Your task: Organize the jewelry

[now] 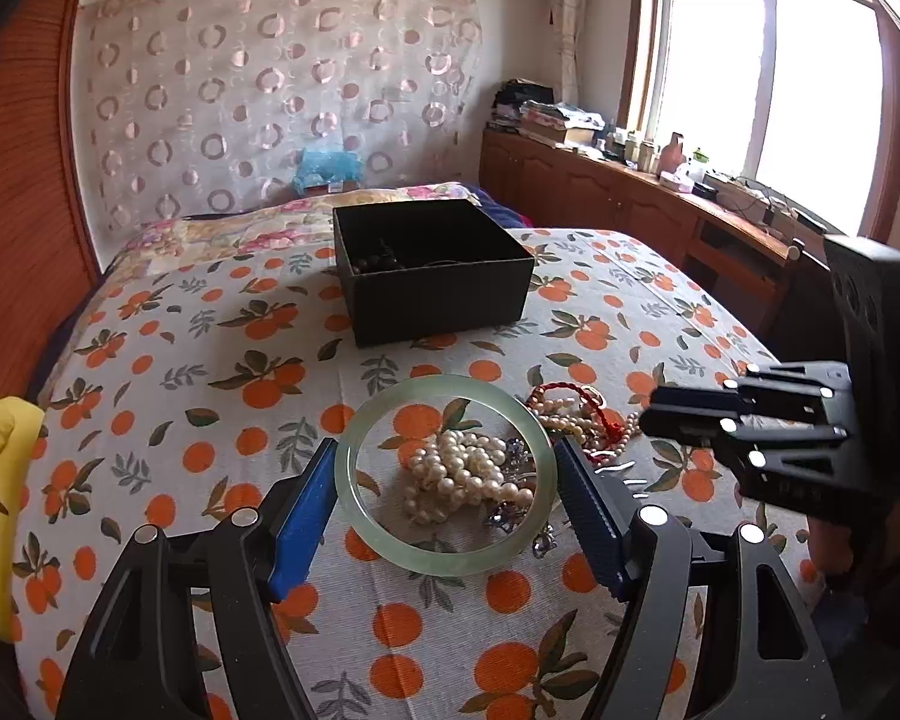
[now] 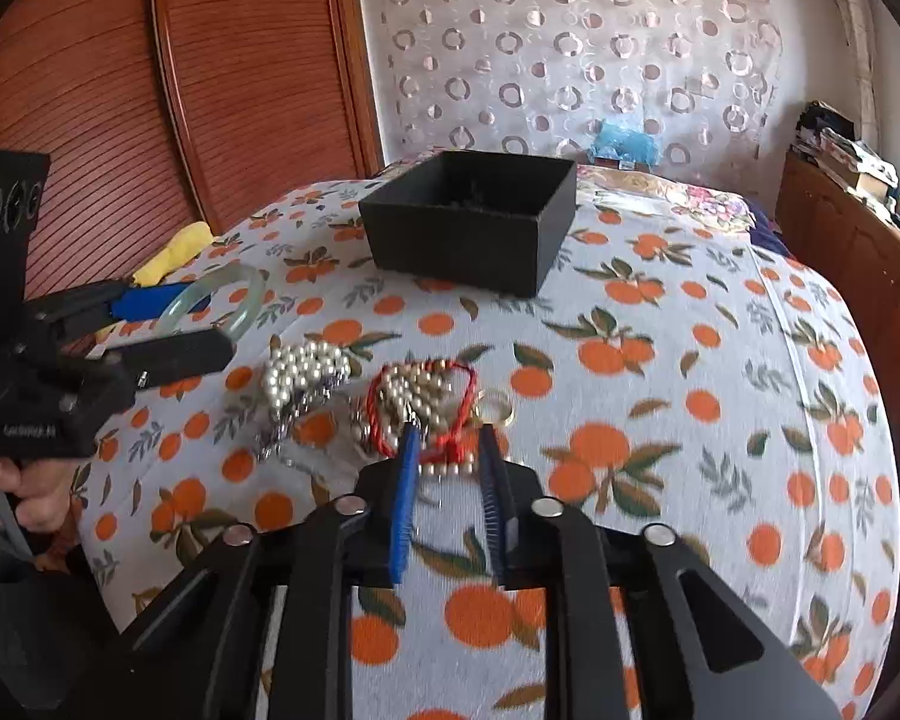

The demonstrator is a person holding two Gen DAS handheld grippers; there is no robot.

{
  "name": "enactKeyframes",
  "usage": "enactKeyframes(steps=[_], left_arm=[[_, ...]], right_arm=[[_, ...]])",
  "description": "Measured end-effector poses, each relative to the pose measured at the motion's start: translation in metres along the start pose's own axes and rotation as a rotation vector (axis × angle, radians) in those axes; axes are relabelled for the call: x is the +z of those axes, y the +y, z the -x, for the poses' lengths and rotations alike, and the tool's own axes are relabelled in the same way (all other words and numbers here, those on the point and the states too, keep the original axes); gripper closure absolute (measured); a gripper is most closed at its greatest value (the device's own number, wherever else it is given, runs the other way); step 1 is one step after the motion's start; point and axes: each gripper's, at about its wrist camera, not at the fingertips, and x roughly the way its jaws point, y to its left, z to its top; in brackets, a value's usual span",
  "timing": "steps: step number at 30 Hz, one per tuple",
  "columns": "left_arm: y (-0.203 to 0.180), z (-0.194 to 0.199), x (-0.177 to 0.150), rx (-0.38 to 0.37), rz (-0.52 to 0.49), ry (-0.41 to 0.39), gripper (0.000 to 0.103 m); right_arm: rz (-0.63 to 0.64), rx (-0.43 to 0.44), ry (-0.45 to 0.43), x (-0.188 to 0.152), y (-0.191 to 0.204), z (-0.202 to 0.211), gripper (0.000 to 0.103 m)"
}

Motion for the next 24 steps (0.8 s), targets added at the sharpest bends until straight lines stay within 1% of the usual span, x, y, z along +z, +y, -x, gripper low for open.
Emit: enactKeyframes(steps=[2,4,9,12,17,21,24], left_arm=[[0.000,0.000,0.000,0.001,0.000,-0.002,0.034],[0.001,0.001,-0.001,0.004,-0.002,-0.005,0.034],[0.001,0.002,-0.001,0.004,-0.003,-0.008,0.034],[-0.001,0.004,-0.001,0.000,-0.005,-0.011,0.034],[-0.002,0.004,-0.002,-0.007,-0.006,-0.011,0.034],[-0.002,0.004,-0.004,-0.008,-0.004,-0.010,0.034],[-0.001,0.003,-0.005,-0.007,0.000,-0.007,0.034]], right_arm=[[0.005,0.005,0.009,0.005,0.000,-0.005,0.087],[-0.003,0.014,0.033,0.007,-0.002,-0.015,0.094],[-0.025,0.001,0.063,0.010,-0.006,-0.028,0.094],[-0.041,0.015,0.088,0.007,-0.008,-0.033,0.094],[-0.051,0.035,0.103,0.008,-0.009,-0.037,0.094],[-0.040,0.041,0.095,0.008,-0.008,-0.035,0.097],[-0.035,0.043,0.064,0.010,-0.006,-0.030,0.098]])
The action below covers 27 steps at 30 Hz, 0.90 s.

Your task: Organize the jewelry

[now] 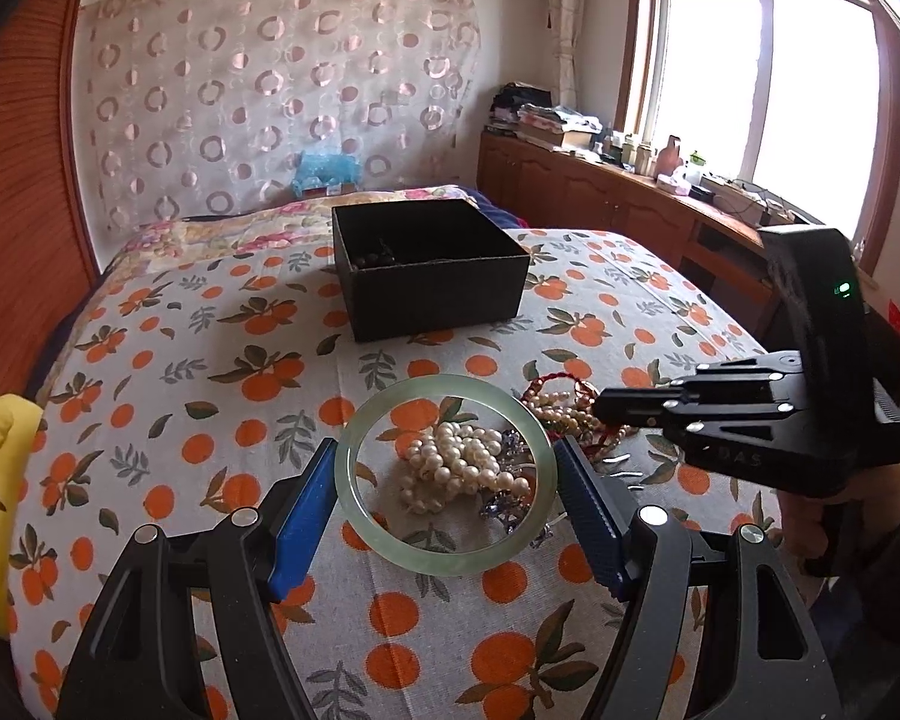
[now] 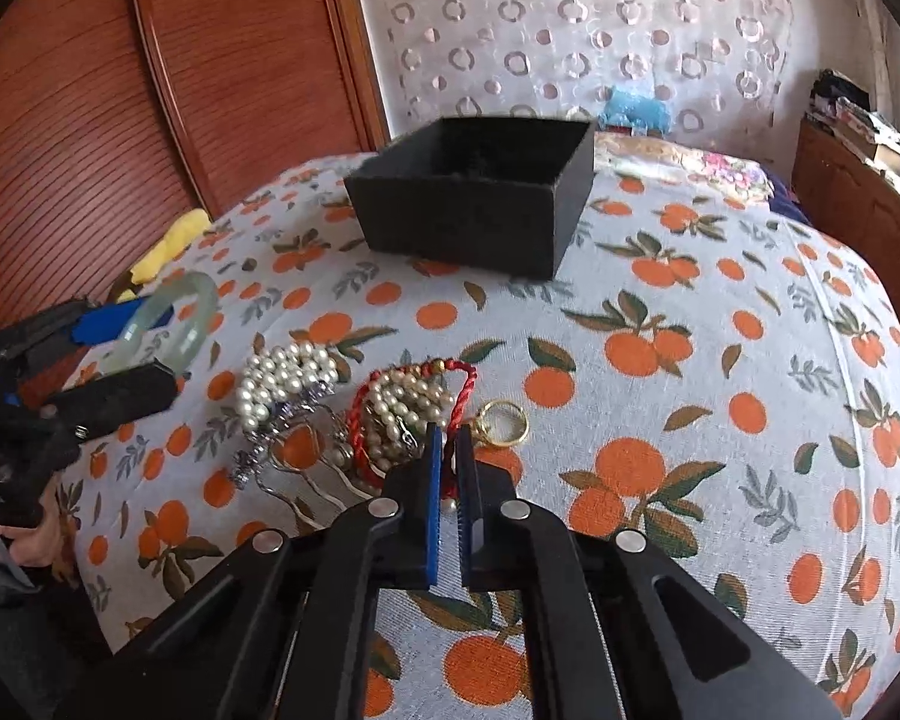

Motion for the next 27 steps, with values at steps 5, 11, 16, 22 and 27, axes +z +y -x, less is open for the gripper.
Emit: enactKeyframes(steps=[5,11,16,22,27], left_arm=[[0.001,0.000,-0.001,-0.001,0.001,0.001,0.034],[0.001,0.000,-0.002,0.000,0.000,-0.004,0.034],[0.001,0.001,-0.002,0.000,0.000,-0.005,0.034],[0.003,0.002,-0.001,0.003,0.006,-0.009,0.034],[0.003,0.005,0.000,0.003,0.006,-0.015,0.034]], right_arm=[[0.007,0.011,-0.050,0.004,0.003,0.014,0.098],[0.024,0.030,-0.101,0.017,0.008,0.027,0.098],[0.044,0.029,-0.132,0.025,0.014,0.037,0.099],[0.034,0.000,-0.165,0.030,0.008,0.048,0.099],[0.057,-0.001,-0.190,0.038,0.009,0.059,0.099]])
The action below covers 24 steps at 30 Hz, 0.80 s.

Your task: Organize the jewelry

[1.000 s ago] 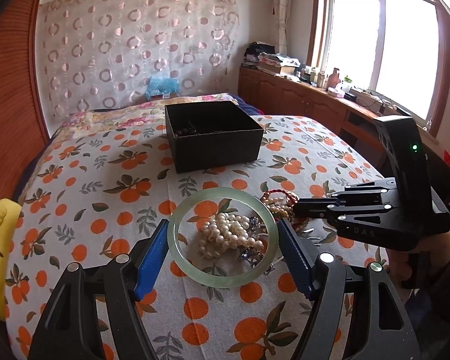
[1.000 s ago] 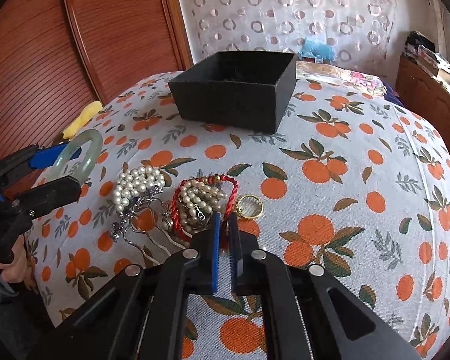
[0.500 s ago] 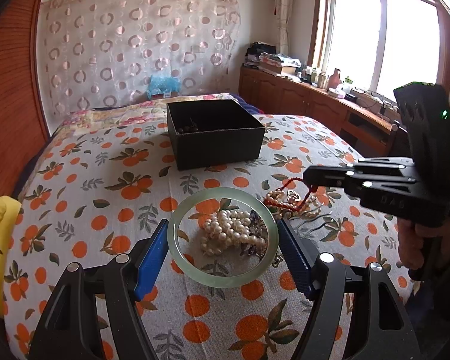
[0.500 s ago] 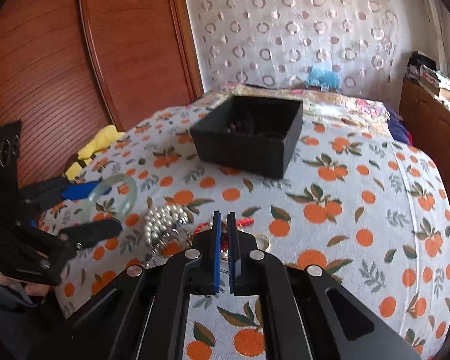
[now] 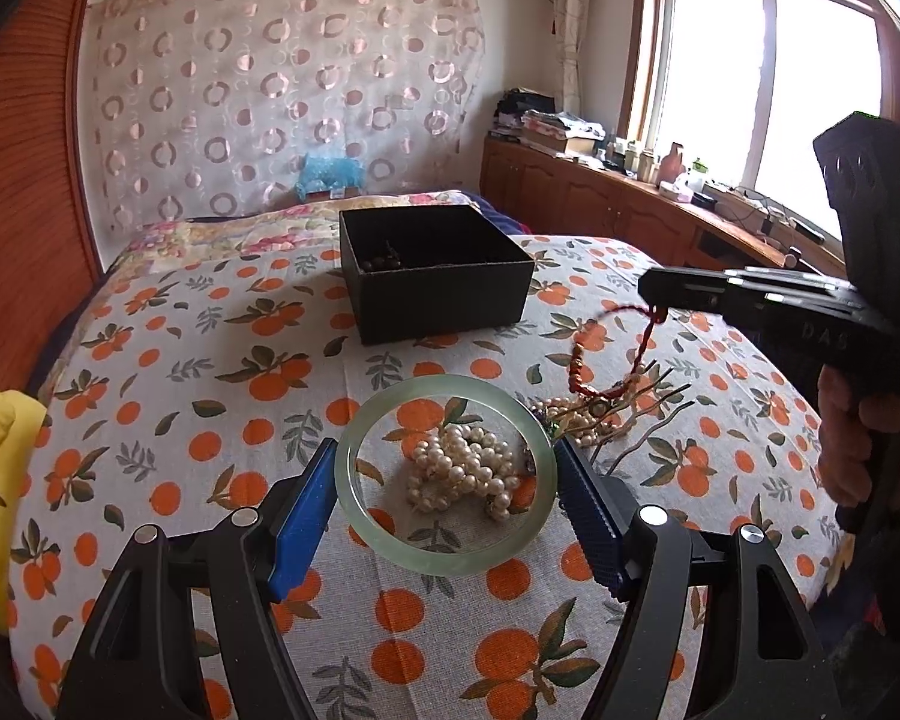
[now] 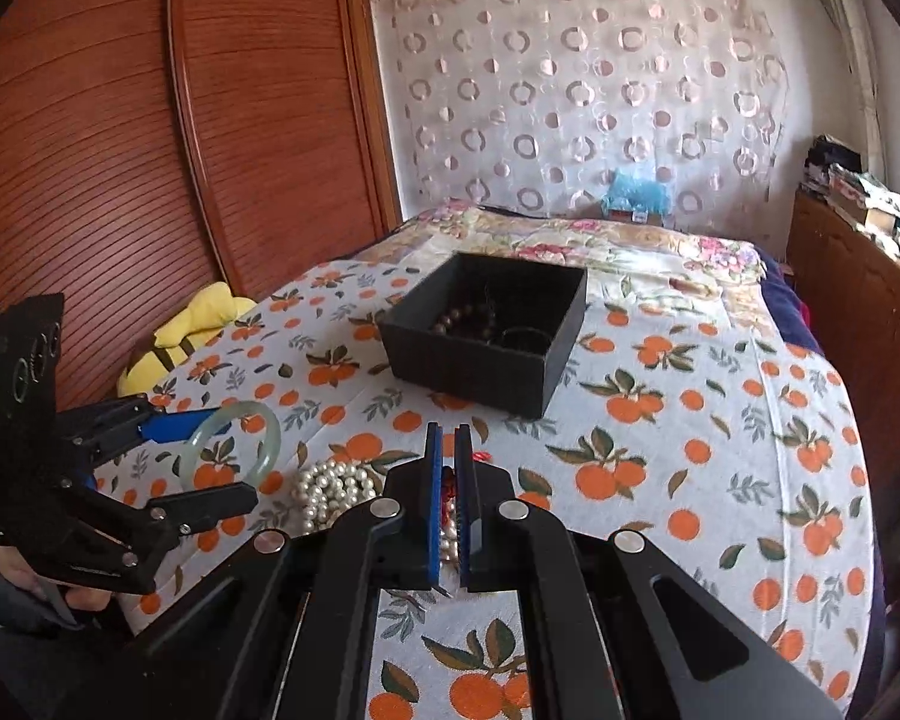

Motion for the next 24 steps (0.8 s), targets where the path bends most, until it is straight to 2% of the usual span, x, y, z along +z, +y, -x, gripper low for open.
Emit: enactKeyframes(steps=[13,24], left_arm=[[0.002,0.004,0.000,0.003,0.007,-0.011,0.034],[0.008,0.009,0.001,0.012,0.023,-0.029,0.034]], right_arm=[[0.065,-0.009,-0.056,0.027,0.012,0.020,0.099],[0.169,0.008,-0.097,0.060,0.046,0.033,0.100]])
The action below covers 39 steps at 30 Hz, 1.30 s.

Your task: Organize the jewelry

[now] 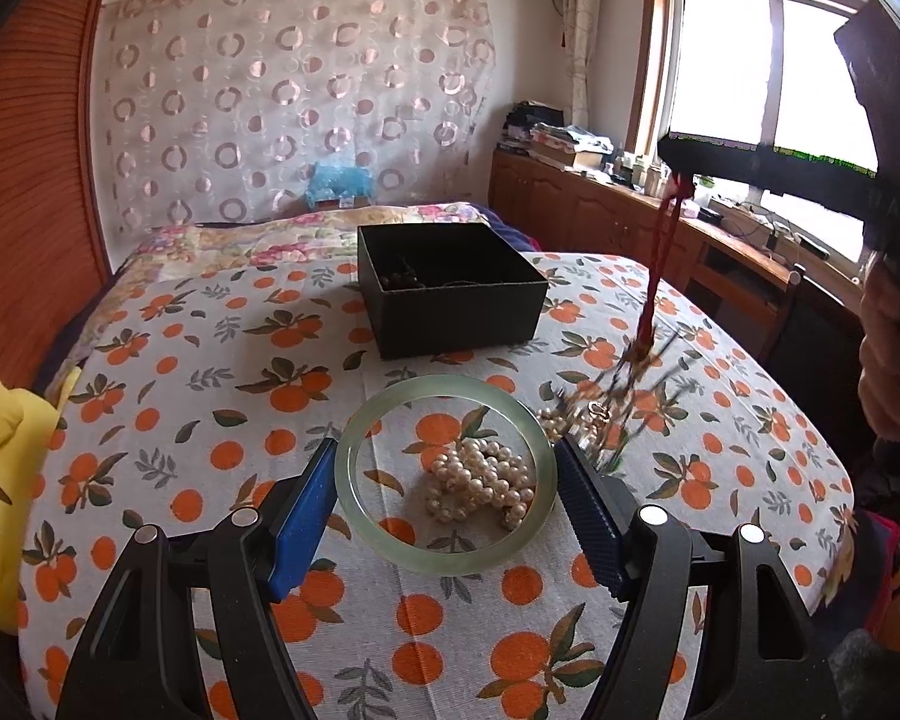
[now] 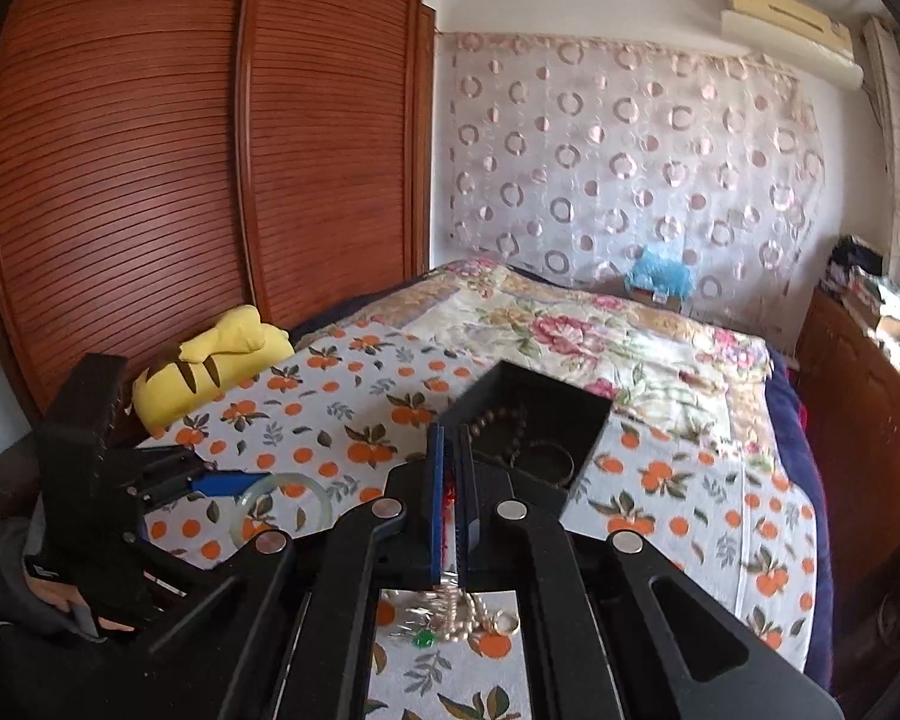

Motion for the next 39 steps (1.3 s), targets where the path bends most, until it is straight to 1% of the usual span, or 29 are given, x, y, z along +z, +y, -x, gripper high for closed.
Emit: enactKeyframes(steps=[5,8,9,11,13,16,19,22,28,33,35,39], left_arm=[[0.002,0.003,0.000,0.002,0.009,-0.006,0.034],[0.003,0.004,0.000,0.001,0.013,-0.009,0.034],[0.003,0.003,0.001,0.001,0.014,-0.008,0.034],[0.004,0.003,0.000,0.001,0.014,-0.008,0.034],[0.004,0.002,0.000,0.000,0.015,-0.007,0.034],[0.004,0.001,-0.001,0.000,0.016,-0.001,0.034],[0.002,-0.002,-0.002,-0.003,0.010,0.004,0.034],[0.002,-0.003,-0.002,-0.004,0.011,0.006,0.034],[0.001,-0.004,-0.005,0.000,0.011,0.003,0.034],[0.004,-0.002,-0.006,0.000,0.020,-0.002,0.034],[0.005,-0.002,-0.006,-0.001,0.021,0.000,0.034],[0.006,-0.004,-0.007,-0.002,0.025,0.007,0.034]], right_arm=[[0.016,0.012,-0.038,0.018,0.007,0.014,0.100],[0.013,0.012,-0.046,0.016,0.008,0.016,0.100],[0.009,0.013,-0.027,0.011,0.008,0.011,0.100],[0.001,0.012,0.058,-0.006,0.005,-0.011,0.100],[-0.015,0.013,0.112,-0.022,0.001,-0.025,0.100],[-0.040,0.009,0.134,-0.036,-0.003,-0.029,0.100],[-0.061,0.003,0.141,-0.043,-0.010,-0.024,0.100],[-0.056,0.002,0.129,-0.040,-0.011,-0.018,0.100],[-0.012,0.011,0.081,-0.016,-0.004,-0.006,0.100],[0.011,0.019,0.018,0.004,0.003,0.013,0.100],[0.011,0.023,0.013,0.006,0.002,0.016,0.100],[-0.011,0.033,0.039,0.002,-0.006,0.009,0.101]])
